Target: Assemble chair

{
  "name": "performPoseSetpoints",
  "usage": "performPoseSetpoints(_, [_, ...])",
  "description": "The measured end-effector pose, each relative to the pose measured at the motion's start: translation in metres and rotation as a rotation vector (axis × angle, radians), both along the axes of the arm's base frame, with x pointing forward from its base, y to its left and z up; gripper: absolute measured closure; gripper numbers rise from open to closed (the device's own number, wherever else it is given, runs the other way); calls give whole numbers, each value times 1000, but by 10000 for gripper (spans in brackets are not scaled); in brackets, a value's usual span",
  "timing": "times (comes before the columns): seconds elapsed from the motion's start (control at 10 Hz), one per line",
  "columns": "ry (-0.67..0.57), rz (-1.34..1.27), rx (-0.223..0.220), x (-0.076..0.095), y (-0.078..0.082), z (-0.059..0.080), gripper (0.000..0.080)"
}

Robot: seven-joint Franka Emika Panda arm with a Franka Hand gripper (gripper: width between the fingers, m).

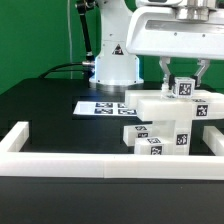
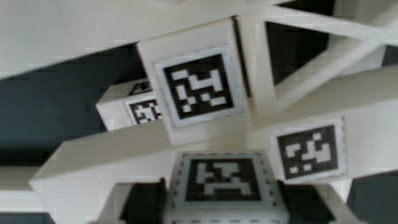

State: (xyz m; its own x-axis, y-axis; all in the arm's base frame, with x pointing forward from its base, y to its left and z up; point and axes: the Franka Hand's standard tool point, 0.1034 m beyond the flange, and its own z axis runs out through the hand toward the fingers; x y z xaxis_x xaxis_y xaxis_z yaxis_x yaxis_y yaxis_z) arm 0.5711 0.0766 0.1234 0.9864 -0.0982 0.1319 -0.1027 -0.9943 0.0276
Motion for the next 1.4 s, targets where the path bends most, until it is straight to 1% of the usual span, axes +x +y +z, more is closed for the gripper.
performPoseSetpoints(0.6, [-14,-392,57,-1,1,0,508])
performPoseSetpoints(0.8, [-12,-604,112,-1,2,-1,508])
performPoseSetpoints(1.0, [-9,-766,156,-1,3,-1,508])
performPoseSetpoints(1.2, [-4,-913,177,-1,3,-1,508])
performPoseSetpoints(1.3, [-4,-928,180,-1,4,-1,508])
performPoseSetpoints(1.4, [-4,-918,179,-1,3,-1,425])
